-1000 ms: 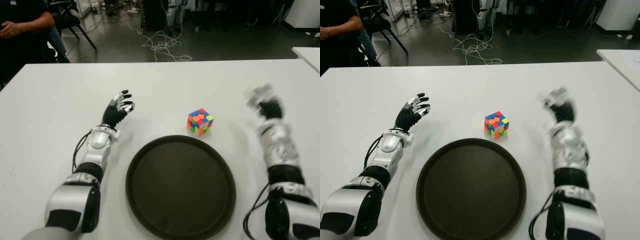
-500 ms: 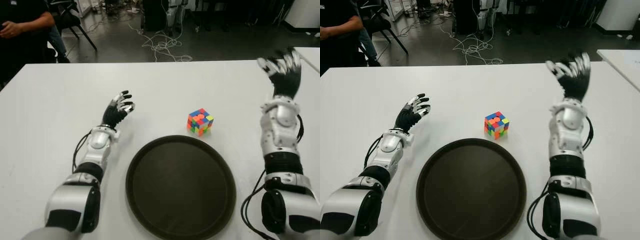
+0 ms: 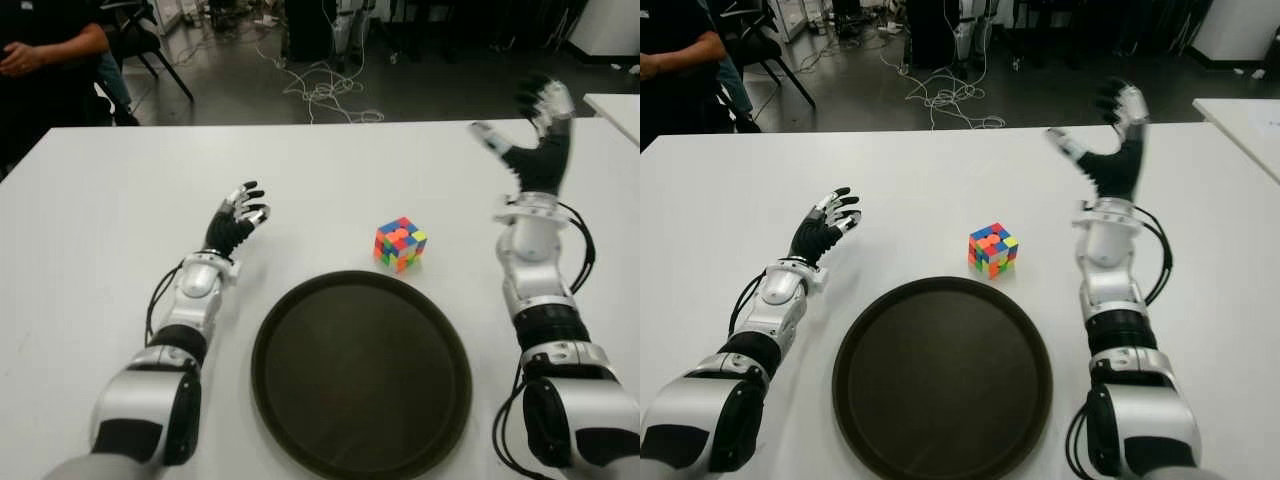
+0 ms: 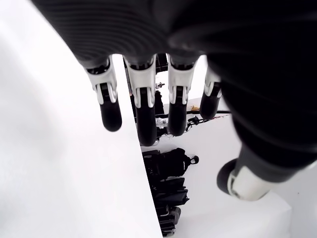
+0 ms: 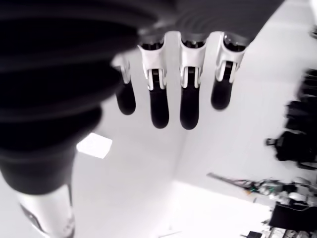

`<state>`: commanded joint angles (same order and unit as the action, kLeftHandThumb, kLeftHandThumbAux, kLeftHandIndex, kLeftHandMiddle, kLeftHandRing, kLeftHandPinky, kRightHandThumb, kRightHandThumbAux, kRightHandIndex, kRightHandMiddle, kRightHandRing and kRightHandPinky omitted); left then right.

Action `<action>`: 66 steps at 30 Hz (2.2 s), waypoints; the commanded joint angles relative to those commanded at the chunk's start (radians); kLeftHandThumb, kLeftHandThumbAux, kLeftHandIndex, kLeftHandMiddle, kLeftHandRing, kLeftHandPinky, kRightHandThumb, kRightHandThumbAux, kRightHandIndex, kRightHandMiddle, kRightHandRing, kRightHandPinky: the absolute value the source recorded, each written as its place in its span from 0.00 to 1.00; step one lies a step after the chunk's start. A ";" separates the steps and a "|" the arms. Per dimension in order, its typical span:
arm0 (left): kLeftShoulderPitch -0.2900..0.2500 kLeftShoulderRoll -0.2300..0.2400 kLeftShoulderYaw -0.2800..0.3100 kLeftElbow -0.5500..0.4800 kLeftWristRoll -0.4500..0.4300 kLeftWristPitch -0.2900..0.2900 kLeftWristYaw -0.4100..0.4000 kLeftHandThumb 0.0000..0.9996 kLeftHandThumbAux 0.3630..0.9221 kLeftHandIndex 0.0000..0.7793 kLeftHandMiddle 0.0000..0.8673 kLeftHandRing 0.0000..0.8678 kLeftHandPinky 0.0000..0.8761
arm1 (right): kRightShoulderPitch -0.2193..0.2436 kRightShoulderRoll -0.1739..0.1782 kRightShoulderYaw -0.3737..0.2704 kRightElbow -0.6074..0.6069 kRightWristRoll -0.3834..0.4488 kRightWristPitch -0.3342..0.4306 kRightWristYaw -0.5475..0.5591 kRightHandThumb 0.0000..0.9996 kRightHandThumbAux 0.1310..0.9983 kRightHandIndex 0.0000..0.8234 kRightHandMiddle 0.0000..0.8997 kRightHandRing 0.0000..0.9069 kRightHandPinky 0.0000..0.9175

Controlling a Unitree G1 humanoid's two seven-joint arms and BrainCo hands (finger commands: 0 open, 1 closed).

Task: Pick up the Rubik's Cube and put it in the plate

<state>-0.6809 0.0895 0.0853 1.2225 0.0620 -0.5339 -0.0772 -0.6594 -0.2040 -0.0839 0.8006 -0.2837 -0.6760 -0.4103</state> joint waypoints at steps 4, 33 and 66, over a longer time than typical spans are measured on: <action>0.000 0.002 -0.002 0.002 0.003 -0.002 0.003 0.17 0.49 0.16 0.21 0.22 0.20 | -0.001 -0.030 0.041 0.014 -0.062 -0.021 -0.013 0.00 0.74 0.30 0.32 0.32 0.29; 0.003 -0.004 0.000 0.000 -0.005 -0.007 -0.003 0.17 0.53 0.16 0.22 0.23 0.19 | 0.077 -0.304 0.265 -0.290 -0.237 0.211 0.435 0.00 0.67 0.26 0.26 0.25 0.21; 0.009 -0.003 -0.002 -0.007 -0.004 -0.008 -0.009 0.17 0.52 0.16 0.22 0.23 0.19 | 0.152 -0.364 0.309 -0.545 -0.317 0.435 0.600 0.00 0.69 0.25 0.27 0.24 0.12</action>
<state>-0.6723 0.0867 0.0828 1.2158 0.0584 -0.5415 -0.0864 -0.5077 -0.5678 0.2248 0.2553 -0.6009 -0.2412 0.1892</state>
